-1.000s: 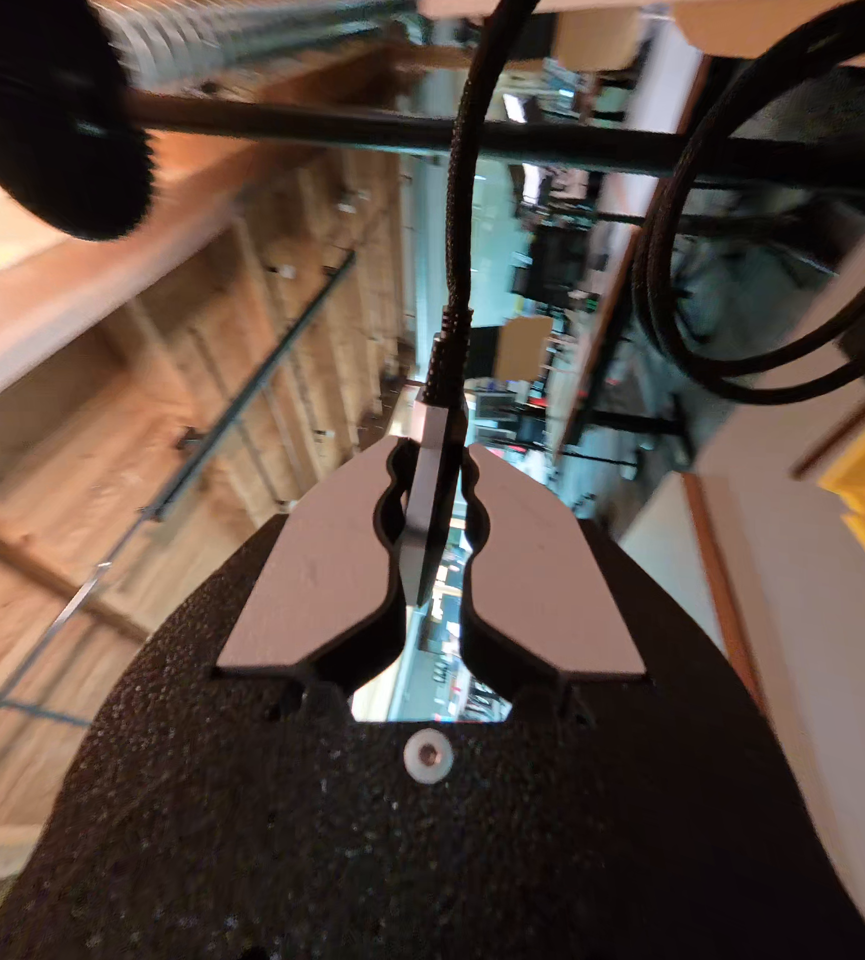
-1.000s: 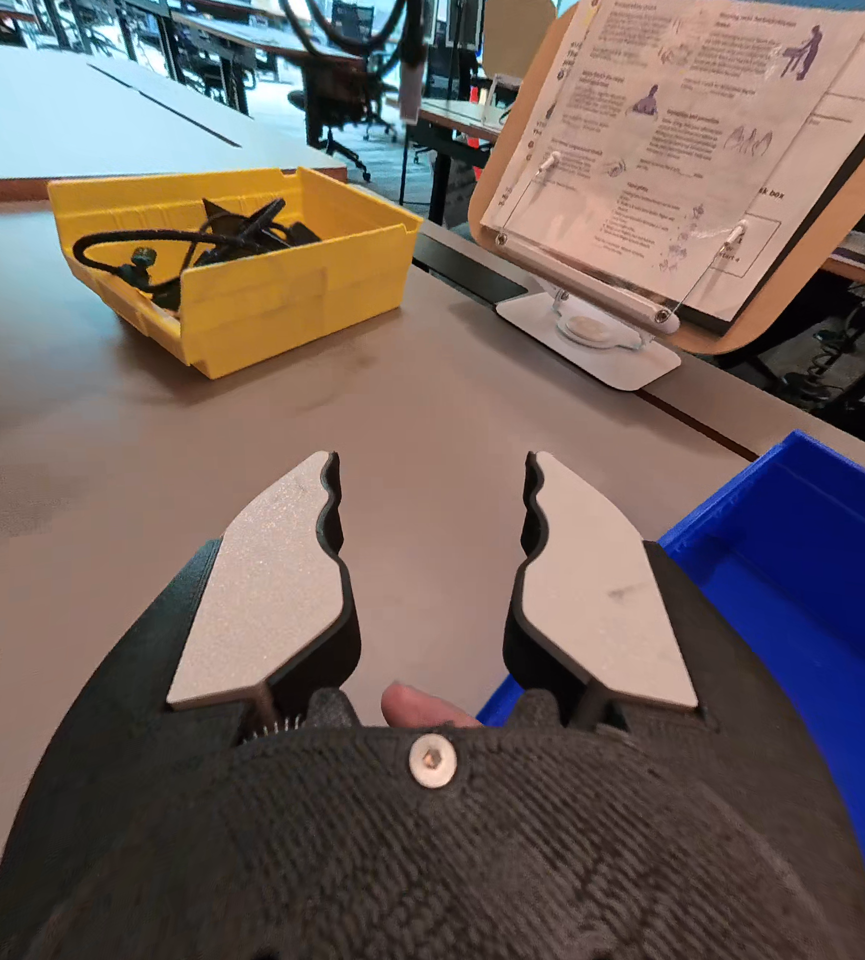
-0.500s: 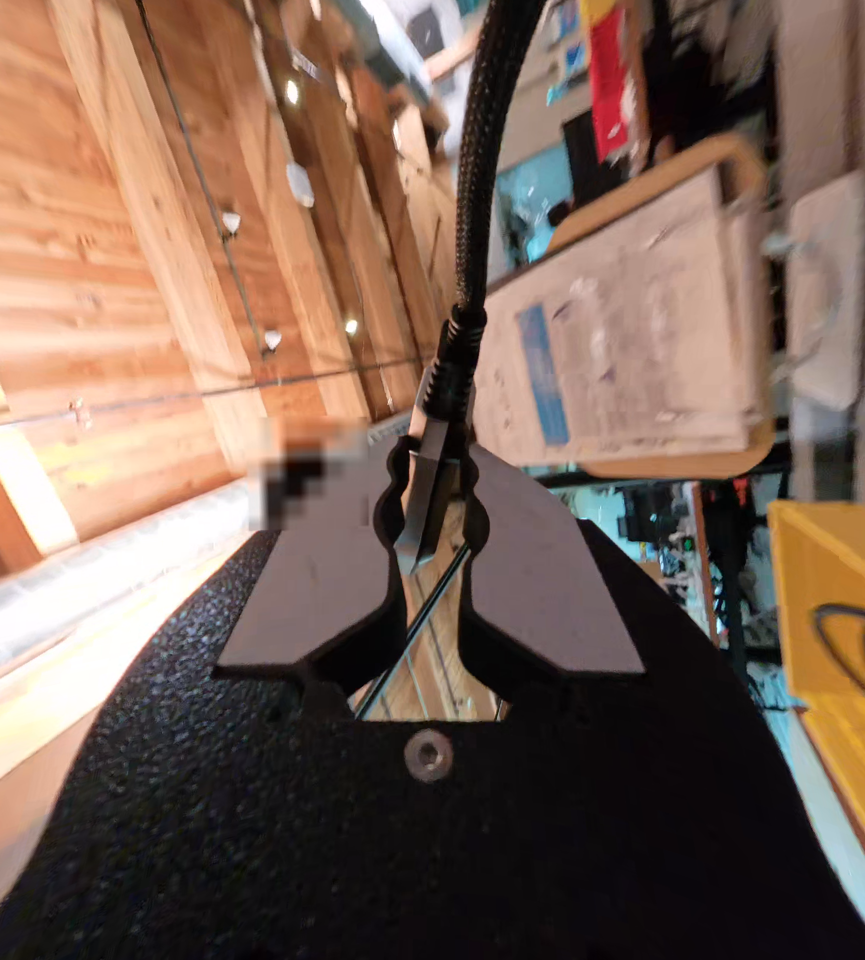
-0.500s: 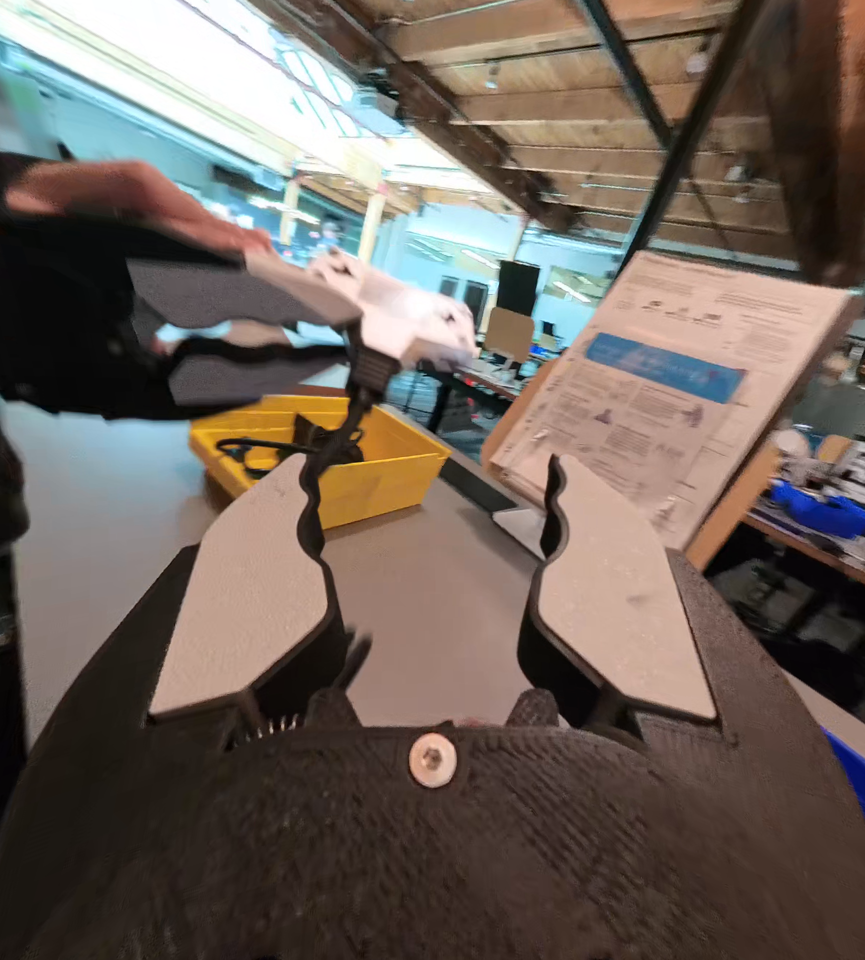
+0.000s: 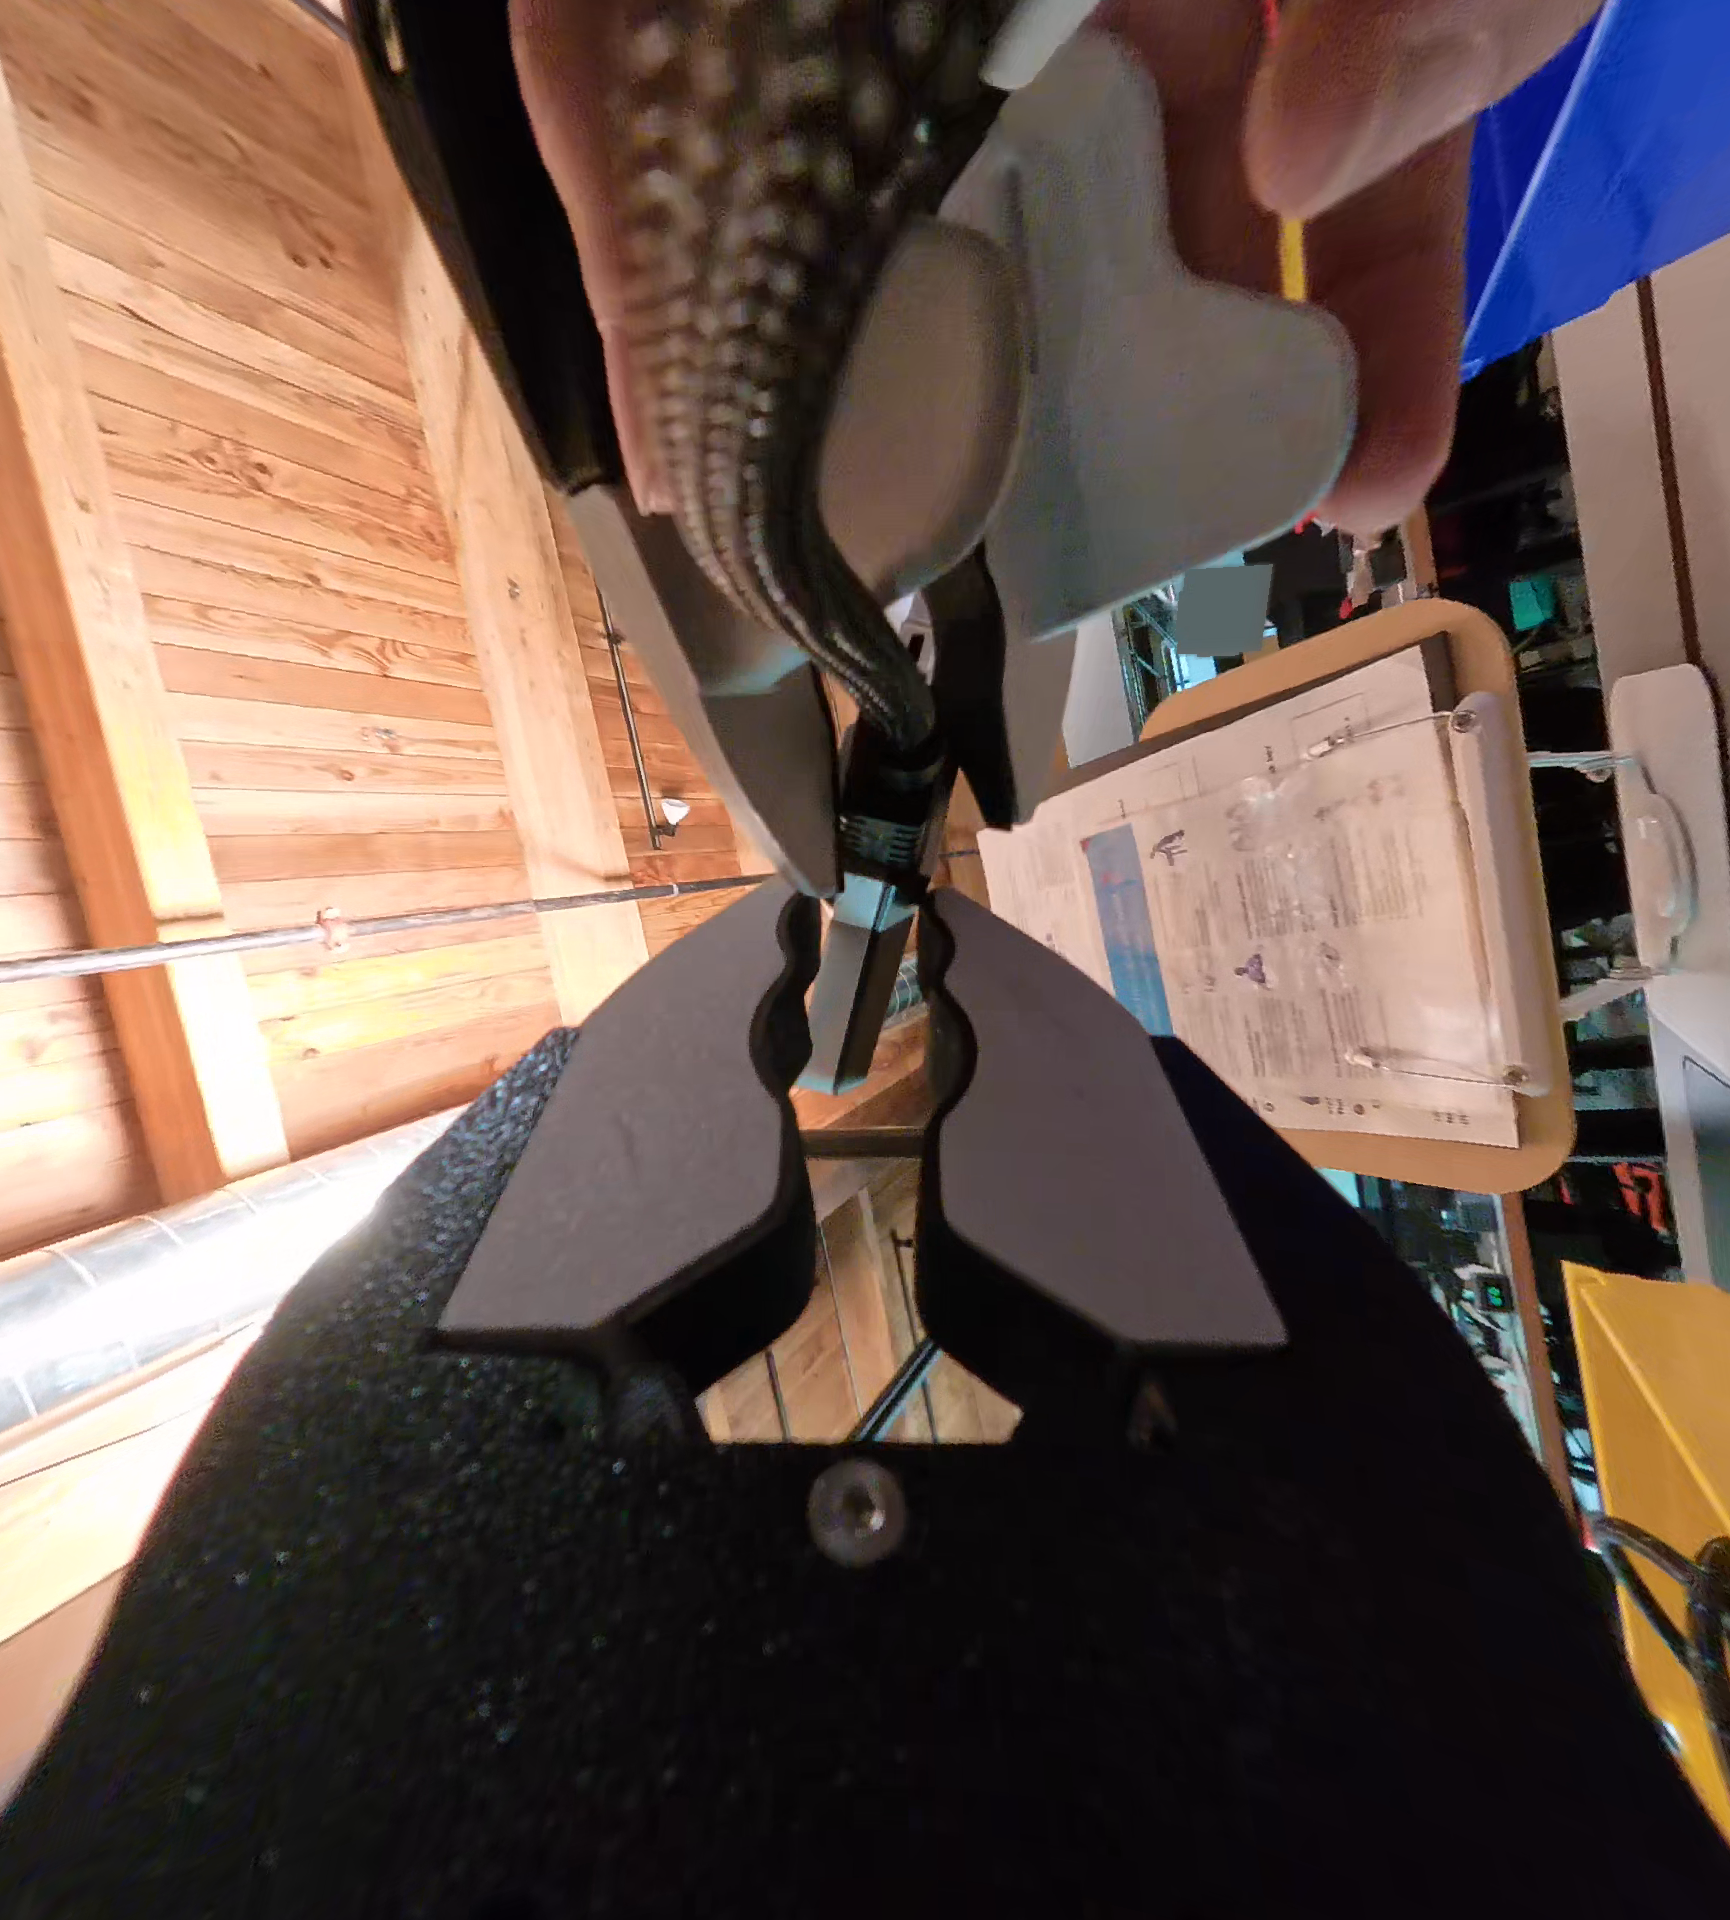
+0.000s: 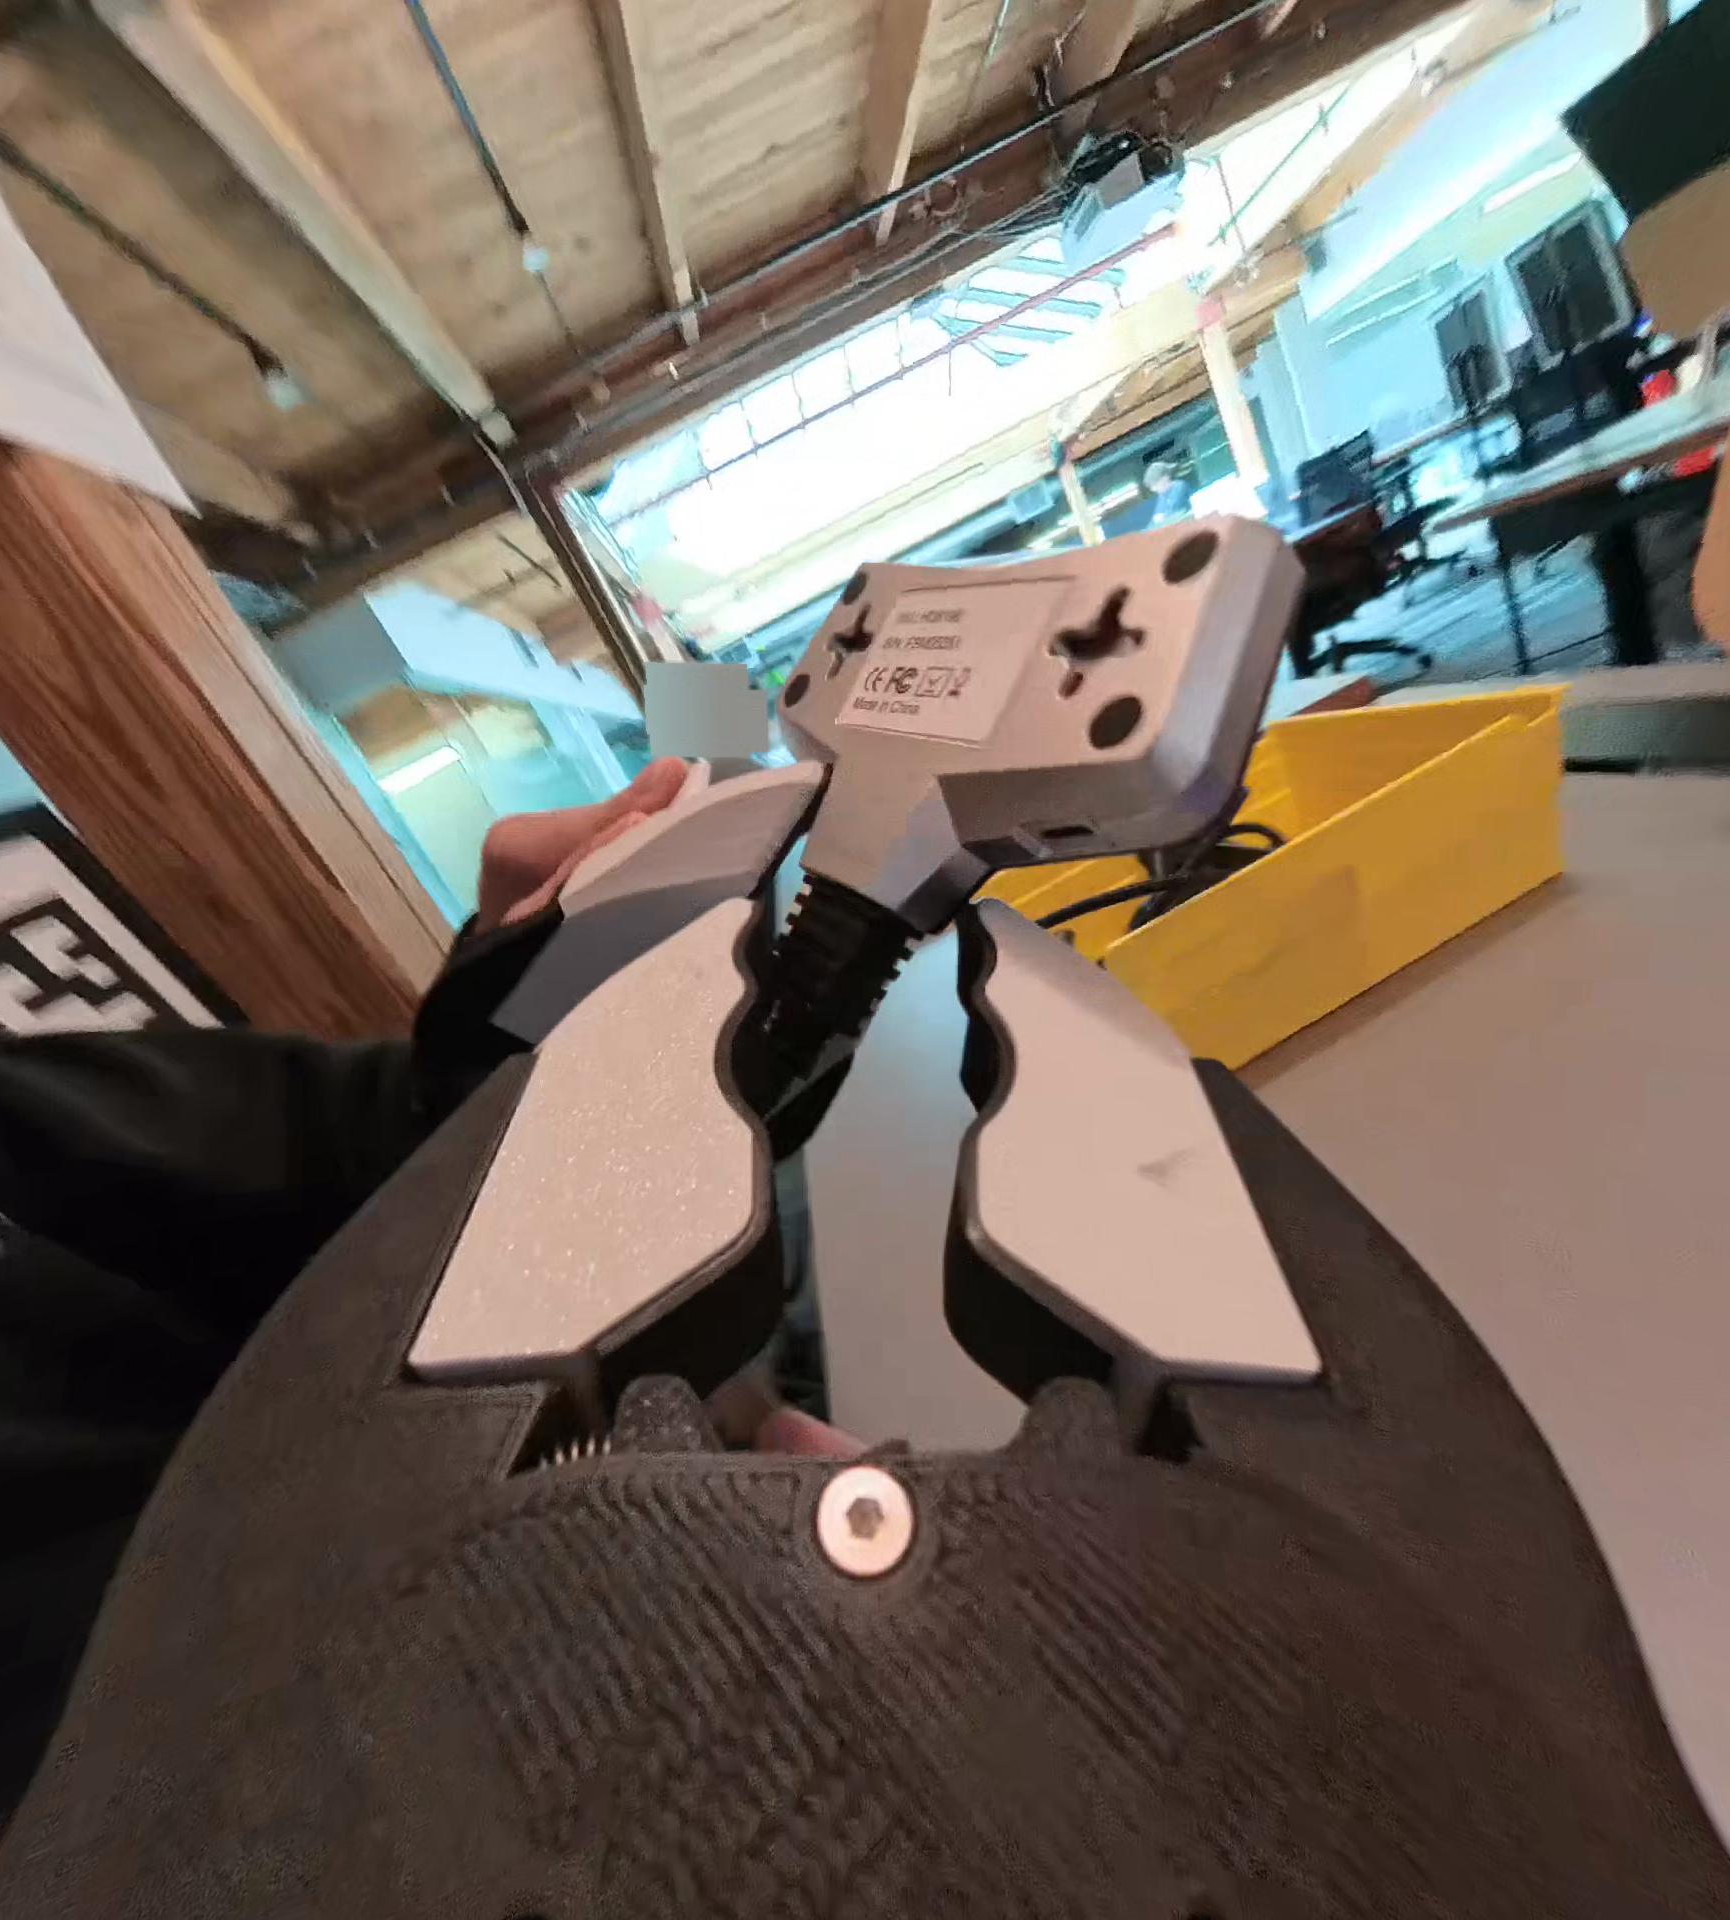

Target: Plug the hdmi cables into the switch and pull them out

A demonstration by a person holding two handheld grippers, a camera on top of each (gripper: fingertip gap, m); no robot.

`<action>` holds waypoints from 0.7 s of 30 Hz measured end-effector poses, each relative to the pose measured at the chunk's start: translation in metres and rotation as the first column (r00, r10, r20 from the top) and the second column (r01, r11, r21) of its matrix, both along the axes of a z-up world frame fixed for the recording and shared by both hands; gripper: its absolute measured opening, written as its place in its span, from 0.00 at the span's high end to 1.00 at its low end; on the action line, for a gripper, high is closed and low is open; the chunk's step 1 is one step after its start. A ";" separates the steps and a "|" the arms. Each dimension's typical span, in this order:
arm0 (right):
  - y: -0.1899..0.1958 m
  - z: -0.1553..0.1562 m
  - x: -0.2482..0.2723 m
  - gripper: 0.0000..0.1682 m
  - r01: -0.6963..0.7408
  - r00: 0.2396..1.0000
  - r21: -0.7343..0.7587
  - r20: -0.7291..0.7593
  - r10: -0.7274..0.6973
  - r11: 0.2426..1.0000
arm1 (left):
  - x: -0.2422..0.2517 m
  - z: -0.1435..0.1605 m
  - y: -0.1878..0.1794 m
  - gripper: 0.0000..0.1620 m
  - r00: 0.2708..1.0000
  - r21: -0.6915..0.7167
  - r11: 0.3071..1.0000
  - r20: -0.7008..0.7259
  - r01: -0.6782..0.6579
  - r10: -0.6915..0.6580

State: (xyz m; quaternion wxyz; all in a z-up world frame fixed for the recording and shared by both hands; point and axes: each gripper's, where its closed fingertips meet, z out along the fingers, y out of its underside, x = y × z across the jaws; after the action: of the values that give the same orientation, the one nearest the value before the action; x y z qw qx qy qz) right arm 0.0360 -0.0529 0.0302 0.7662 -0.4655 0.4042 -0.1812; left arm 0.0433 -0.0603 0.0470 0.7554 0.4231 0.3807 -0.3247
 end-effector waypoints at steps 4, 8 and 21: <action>-0.009 -0.007 0.009 0.83 -0.049 0.999 0.092 -0.015 0.051 0.994 | 0.011 -0.008 -0.006 0.89 1.000 -0.003 1.000 -0.019 0.017 -0.017; -0.041 -0.010 0.015 0.87 0.121 0.993 0.071 -0.016 -0.120 0.990 | 0.037 -0.019 0.003 0.92 0.963 0.011 1.000 -0.271 -0.011 0.013; -0.010 0.032 -0.003 0.91 0.779 0.624 -0.516 0.694 -0.359 0.356 | -0.022 0.018 0.053 0.48 -0.886 -0.435 0.848 -0.457 0.303 0.082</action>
State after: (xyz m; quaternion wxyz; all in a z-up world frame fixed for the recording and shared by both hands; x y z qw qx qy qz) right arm 0.0329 -0.0629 0.0626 0.4316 -0.5126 0.2232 -0.7080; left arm 0.0216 -0.0072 0.0652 -0.3197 -0.0379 0.7149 -0.6206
